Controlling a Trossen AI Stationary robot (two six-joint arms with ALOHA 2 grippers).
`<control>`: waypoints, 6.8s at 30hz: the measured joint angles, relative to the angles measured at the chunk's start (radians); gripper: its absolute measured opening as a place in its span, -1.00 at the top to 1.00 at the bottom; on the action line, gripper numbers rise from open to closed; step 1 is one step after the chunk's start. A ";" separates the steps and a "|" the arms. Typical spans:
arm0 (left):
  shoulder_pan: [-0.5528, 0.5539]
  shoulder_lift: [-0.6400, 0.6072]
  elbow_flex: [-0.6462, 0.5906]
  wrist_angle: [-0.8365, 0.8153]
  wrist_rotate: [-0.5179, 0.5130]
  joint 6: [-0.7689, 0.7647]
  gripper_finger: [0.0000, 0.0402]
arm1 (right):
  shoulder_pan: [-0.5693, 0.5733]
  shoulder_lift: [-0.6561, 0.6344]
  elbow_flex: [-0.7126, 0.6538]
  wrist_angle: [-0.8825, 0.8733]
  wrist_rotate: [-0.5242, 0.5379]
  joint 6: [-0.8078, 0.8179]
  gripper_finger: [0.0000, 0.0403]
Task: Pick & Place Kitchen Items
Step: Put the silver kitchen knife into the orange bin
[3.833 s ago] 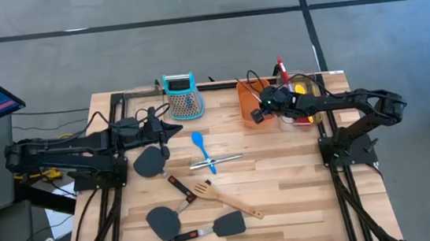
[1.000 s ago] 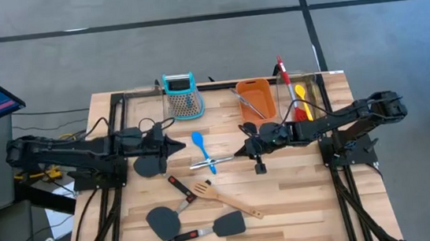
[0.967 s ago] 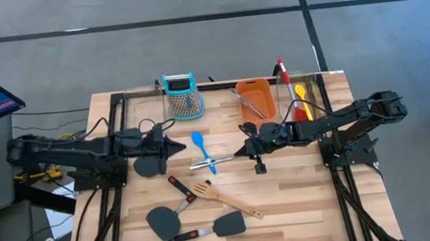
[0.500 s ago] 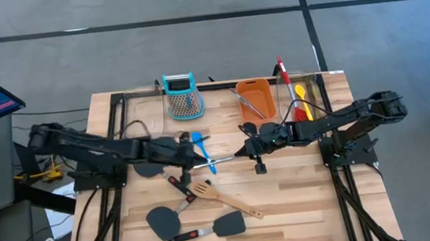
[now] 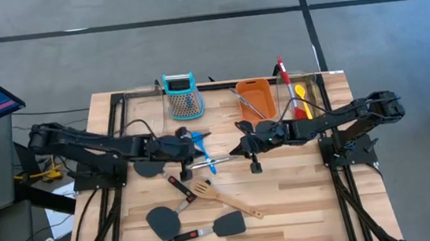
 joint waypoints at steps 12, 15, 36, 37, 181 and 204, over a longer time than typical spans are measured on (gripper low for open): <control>-0.010 -0.302 -0.215 0.170 -0.044 0.076 0.99 | -0.005 0.286 0.322 -0.342 -0.002 -0.114 1.00; -0.010 -0.415 -0.289 0.194 -0.044 0.074 0.99 | -0.013 0.347 0.386 -0.393 -0.003 -0.124 1.00; -0.010 -0.681 -0.457 0.206 -0.047 -0.002 0.99 | -0.078 0.503 0.523 -0.583 0.000 -0.117 0.15; -0.010 -0.681 -0.457 0.206 -0.047 -0.002 0.99 | -0.081 0.503 0.522 -0.585 0.000 -0.115 0.13; -0.010 -0.674 -0.457 0.194 -0.048 -0.002 0.99 | -0.070 0.429 0.519 -0.545 -0.140 -0.047 0.70; -0.010 -0.628 -0.458 0.198 -0.046 -0.003 0.99 | -0.261 0.006 0.521 -0.556 0.064 -0.080 0.70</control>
